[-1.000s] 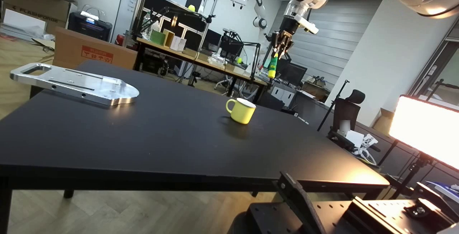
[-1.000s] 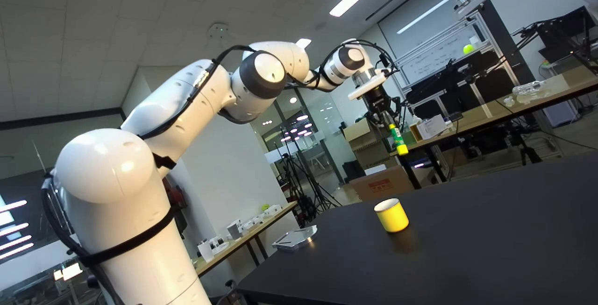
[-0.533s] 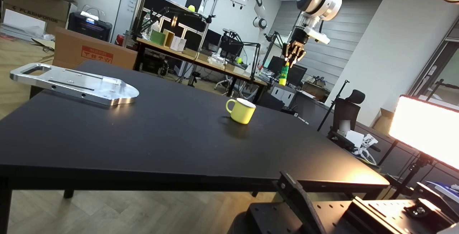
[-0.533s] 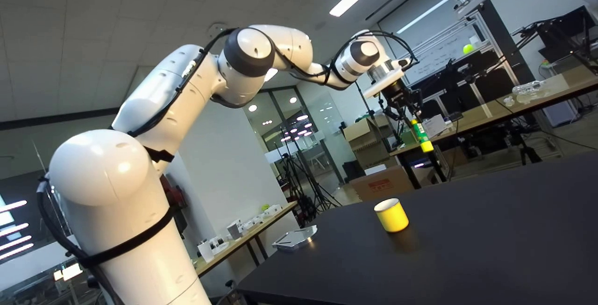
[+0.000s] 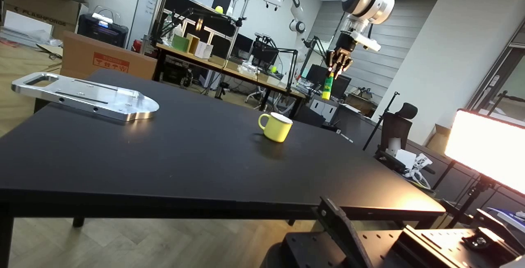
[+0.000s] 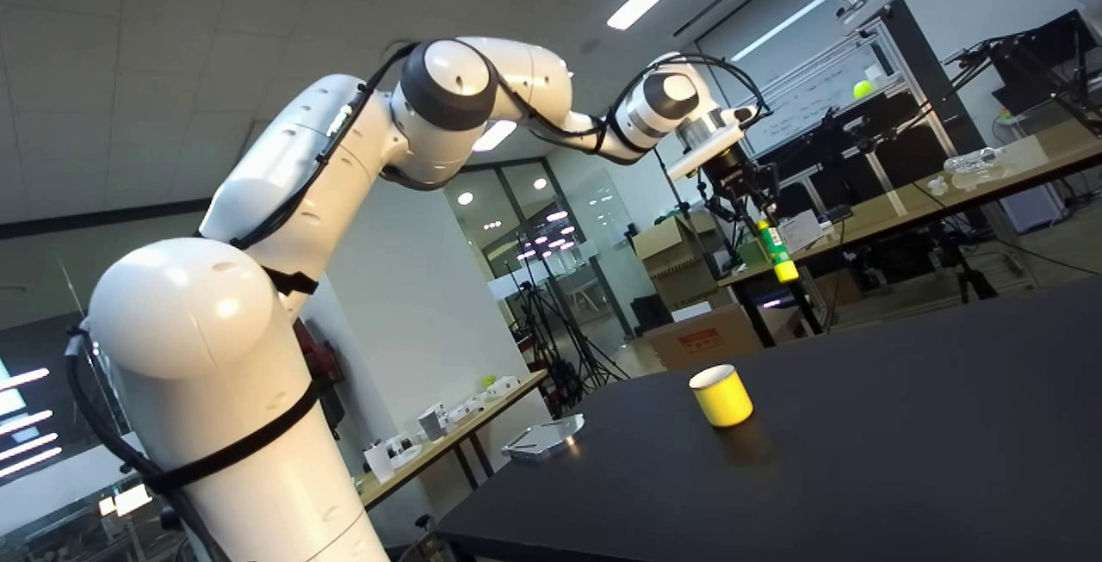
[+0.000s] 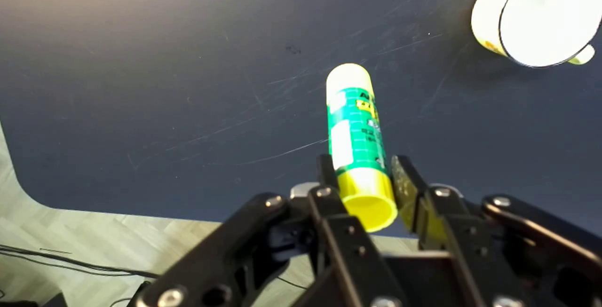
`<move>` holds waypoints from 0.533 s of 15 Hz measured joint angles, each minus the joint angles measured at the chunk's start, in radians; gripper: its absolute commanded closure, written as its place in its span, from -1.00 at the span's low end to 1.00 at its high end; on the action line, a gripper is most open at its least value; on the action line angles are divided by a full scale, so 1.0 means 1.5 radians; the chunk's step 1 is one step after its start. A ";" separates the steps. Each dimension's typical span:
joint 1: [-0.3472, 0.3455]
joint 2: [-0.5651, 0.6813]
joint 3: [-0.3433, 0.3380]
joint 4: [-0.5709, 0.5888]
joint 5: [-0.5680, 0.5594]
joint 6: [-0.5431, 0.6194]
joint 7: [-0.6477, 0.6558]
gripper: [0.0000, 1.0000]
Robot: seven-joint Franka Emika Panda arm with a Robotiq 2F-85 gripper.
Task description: Remove the glue stick from the cup and put it on the table
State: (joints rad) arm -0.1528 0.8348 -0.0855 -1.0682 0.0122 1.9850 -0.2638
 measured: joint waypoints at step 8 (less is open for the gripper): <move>-0.056 0.028 0.045 -0.091 0.086 0.342 0.005 0.82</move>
State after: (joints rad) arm -0.2363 0.8766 -0.0185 -1.2051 0.1407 2.4978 -0.2560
